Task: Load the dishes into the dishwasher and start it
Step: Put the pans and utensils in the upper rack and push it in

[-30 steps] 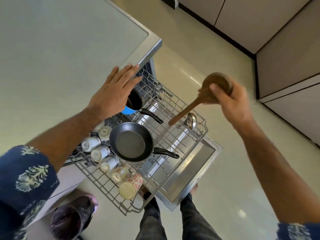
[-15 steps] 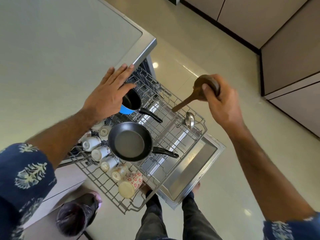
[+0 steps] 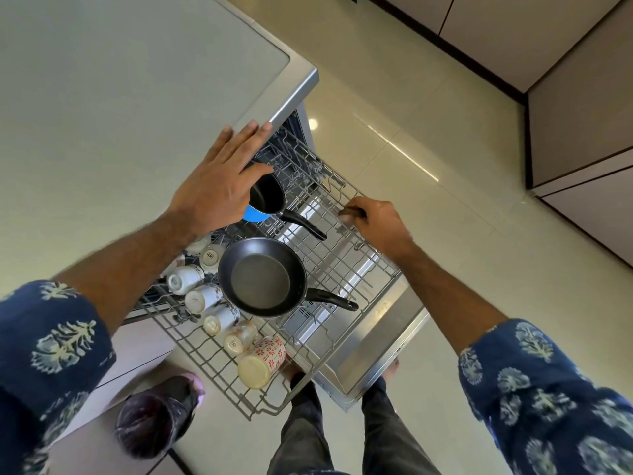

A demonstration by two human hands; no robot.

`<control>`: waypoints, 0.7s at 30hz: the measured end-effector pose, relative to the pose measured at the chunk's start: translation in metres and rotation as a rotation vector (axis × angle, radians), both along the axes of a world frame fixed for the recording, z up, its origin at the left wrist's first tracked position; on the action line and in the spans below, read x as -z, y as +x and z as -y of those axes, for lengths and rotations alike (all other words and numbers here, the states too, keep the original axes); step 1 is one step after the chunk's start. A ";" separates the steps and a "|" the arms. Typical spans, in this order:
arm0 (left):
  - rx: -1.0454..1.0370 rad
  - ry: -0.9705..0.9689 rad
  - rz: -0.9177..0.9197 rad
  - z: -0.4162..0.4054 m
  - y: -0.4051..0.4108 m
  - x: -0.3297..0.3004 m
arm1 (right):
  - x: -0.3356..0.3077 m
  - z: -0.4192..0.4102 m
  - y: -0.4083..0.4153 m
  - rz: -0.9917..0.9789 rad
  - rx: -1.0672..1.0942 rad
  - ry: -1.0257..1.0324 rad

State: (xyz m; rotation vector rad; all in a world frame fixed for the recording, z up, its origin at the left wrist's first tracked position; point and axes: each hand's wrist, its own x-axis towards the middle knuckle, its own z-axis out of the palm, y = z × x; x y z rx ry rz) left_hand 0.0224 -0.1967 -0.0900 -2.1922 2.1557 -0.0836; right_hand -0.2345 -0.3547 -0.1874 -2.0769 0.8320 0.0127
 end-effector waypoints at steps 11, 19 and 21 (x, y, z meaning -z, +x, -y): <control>0.025 -0.034 -0.062 -0.001 0.001 0.001 | -0.039 -0.004 -0.040 -0.009 0.037 -0.045; -0.173 0.142 -0.100 -0.004 -0.033 -0.028 | -0.116 -0.036 -0.084 -0.093 -0.156 -0.112; -0.278 0.104 -0.131 -0.022 -0.073 -0.038 | -0.132 -0.042 -0.087 -0.100 -0.231 -0.141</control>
